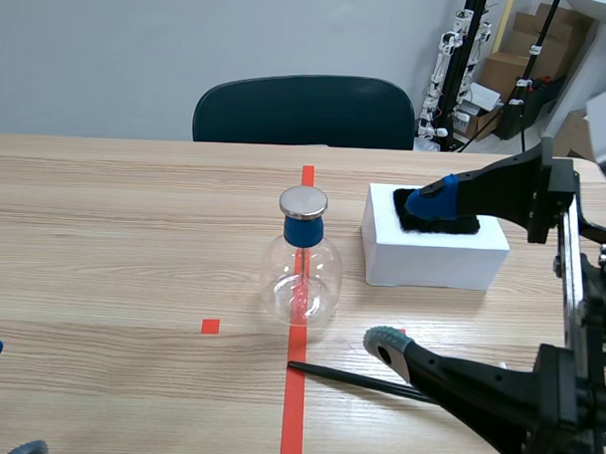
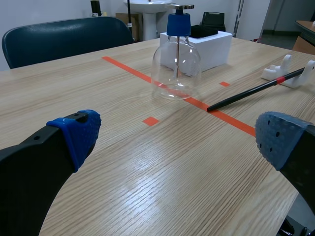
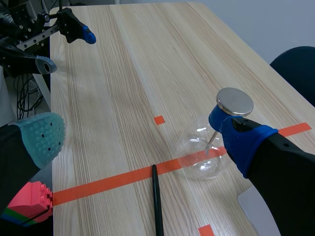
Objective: Do the electroscope experiment. return to the home posture
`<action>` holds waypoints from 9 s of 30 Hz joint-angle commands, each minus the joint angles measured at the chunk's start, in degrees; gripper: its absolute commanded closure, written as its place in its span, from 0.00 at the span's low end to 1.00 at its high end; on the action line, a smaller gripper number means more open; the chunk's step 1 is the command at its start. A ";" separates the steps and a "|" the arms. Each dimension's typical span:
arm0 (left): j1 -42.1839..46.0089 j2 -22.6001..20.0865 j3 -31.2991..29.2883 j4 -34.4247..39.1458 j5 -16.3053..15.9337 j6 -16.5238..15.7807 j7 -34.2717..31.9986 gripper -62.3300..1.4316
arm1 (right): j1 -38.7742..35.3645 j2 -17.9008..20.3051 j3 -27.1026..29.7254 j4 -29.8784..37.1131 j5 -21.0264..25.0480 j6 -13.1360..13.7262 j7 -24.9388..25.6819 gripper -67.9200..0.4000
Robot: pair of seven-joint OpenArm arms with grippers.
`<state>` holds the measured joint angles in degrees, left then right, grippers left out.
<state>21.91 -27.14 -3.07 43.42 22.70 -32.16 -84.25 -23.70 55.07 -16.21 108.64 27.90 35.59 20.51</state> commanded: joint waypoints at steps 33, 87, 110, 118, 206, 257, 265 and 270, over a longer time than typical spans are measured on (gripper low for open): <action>4.07 -0.37 -3.39 6.49 -8.11 -0.17 6.73 0.00 | -3.69 -5.75 5.05 0.17 0.85 -8.79 8.22 0.00; 32.50 -6.25 11.96 66.90 -24.26 20.81 55.63 0.00 | -33.75 -1.29 14.01 0.17 -4.70 -18.49 24.00 0.00; 27.56 -7.19 11.89 66.88 -25.31 29.70 59.87 0.00 | -33.73 -1.27 14.01 0.17 -4.74 -18.45 21.81 0.00; 27.56 -7.17 11.58 66.88 -25.33 29.70 59.87 0.00 | -33.73 -1.29 14.01 0.17 -4.74 -18.45 21.33 0.00; 27.74 -3.23 10.05 66.90 -26.64 29.51 60.98 0.00 | -33.77 -18.58 14.05 0.17 -18.97 -27.71 14.71 0.00; 27.74 -3.23 10.05 66.90 -26.64 29.49 60.70 0.00 | -33.59 -18.56 14.05 0.17 -18.95 -27.69 13.03 0.00; 27.74 -3.23 10.05 66.90 -26.64 29.49 60.72 0.00 | -33.59 -18.56 14.05 0.17 -18.95 -27.69 13.03 0.00; 27.74 -3.23 10.05 66.90 -26.64 29.49 60.72 0.00 | -33.59 -18.56 14.05 0.17 -18.95 -27.69 13.03 0.00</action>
<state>49.21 -30.50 7.29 109.95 -3.51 -2.79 -22.57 -57.95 36.51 -2.68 108.60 8.36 8.10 32.86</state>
